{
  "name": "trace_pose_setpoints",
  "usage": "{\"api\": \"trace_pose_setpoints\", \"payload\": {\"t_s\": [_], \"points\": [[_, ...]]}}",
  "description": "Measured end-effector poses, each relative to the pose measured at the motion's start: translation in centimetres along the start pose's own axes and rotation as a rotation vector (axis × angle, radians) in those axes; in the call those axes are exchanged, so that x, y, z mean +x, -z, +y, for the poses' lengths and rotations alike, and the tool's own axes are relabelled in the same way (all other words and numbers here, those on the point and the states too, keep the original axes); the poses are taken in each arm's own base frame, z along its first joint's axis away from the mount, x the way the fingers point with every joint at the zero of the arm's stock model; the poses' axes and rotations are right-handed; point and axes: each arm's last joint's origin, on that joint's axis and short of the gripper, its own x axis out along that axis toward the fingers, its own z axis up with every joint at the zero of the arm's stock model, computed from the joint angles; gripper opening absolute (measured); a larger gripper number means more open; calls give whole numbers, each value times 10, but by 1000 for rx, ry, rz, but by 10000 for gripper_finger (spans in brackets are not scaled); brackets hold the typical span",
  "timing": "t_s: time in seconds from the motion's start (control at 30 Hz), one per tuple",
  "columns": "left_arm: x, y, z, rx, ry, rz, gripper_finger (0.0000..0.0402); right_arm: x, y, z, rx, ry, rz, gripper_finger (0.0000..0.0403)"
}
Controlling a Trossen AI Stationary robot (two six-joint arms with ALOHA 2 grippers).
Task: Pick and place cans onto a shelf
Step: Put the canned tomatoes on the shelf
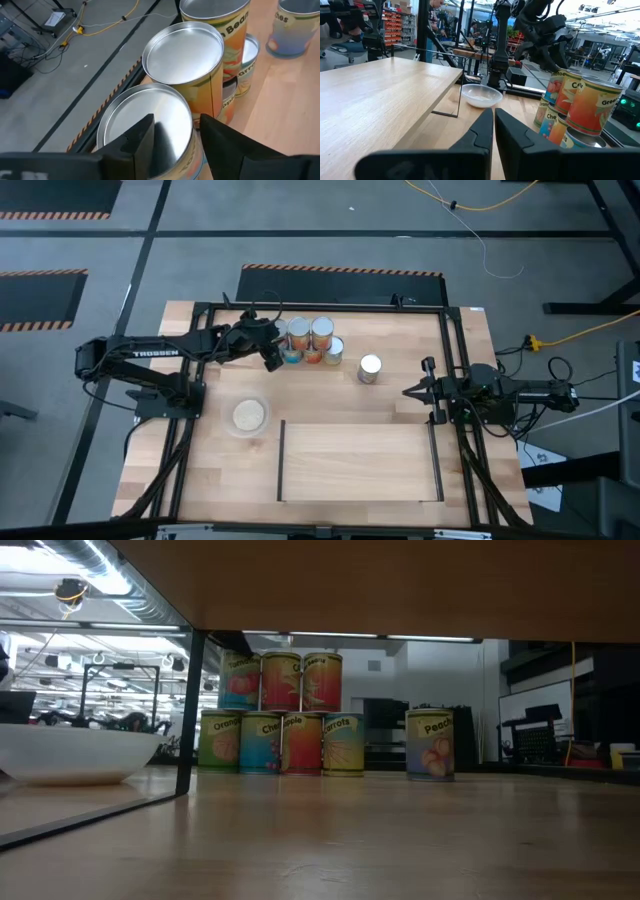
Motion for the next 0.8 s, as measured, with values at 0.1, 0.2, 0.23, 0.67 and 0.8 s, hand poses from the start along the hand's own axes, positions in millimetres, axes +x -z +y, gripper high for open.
{"api": "trace_pose_setpoints", "payload": {"t_s": [0.1,0.2,0.23,0.67,0.8], "points": [[0,0,0,0,0,0,135,0,0,0,0,0,0,23],[0,0,0,0,0,0,124,0,0,0,0,0,0,23],[0,0,0,0,1,0,120,0,0,0,0,0,0,23],[0,0,0,1,0,-1,59,0,0,0,0,0,0,23],[0,0,0,0,0,-2,36,0,0,0,0,0,0,23]]}}
